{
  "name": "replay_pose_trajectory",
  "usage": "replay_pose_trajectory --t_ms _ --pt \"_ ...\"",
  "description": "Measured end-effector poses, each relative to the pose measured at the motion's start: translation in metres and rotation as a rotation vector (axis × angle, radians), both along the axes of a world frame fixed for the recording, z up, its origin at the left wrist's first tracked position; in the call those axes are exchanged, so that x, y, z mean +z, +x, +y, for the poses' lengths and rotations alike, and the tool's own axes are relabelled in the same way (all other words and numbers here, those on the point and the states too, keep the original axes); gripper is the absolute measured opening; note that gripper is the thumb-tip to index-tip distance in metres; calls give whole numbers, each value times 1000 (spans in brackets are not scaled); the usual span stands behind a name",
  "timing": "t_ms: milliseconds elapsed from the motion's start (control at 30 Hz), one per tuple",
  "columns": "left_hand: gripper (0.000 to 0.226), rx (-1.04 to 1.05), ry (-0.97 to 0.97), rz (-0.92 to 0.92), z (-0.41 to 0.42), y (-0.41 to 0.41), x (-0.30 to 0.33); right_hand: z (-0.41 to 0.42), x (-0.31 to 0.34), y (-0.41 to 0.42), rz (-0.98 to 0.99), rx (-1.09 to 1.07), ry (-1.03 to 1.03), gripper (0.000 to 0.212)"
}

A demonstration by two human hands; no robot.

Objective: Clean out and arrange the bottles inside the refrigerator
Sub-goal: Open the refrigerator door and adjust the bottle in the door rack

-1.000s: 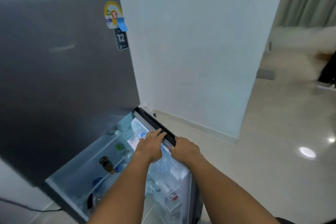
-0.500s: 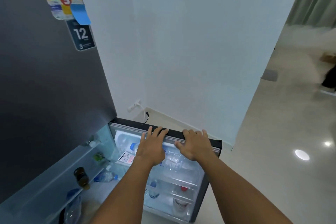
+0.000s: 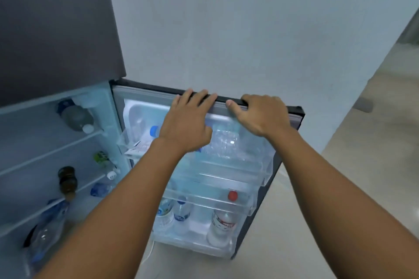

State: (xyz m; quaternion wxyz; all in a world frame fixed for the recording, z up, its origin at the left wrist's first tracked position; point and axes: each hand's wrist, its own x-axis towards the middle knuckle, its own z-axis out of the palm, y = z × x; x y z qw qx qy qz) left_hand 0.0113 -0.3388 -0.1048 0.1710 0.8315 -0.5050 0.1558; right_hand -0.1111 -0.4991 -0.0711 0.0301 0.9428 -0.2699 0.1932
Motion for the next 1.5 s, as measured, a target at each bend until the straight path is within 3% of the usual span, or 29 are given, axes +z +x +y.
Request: replay_pose_trajectory --t_ms 267,433,633,1267,1400,1500 --pt "79 33 -109 -94 13 -19 -54 10 -47 -11 -110 41 -172 68" --pt "74 84 -160 18 24 -42 -50 21 -42 -21 -47 62 -110 70" --pt "75 85 -231 71 25 -49 -54 29 -46 -23 -122 61 -184 64" --pt "73 214 -4 92 56 -74 -44 40 -45 -43 -132 67 -200 57" --pt "65 310 -25 74 95 -64 -61 51 -40 -40 -92 17 -163 53" --pt "60 442 -30 111 134 -53 -81 84 -44 -21 -116 111 -94 52"
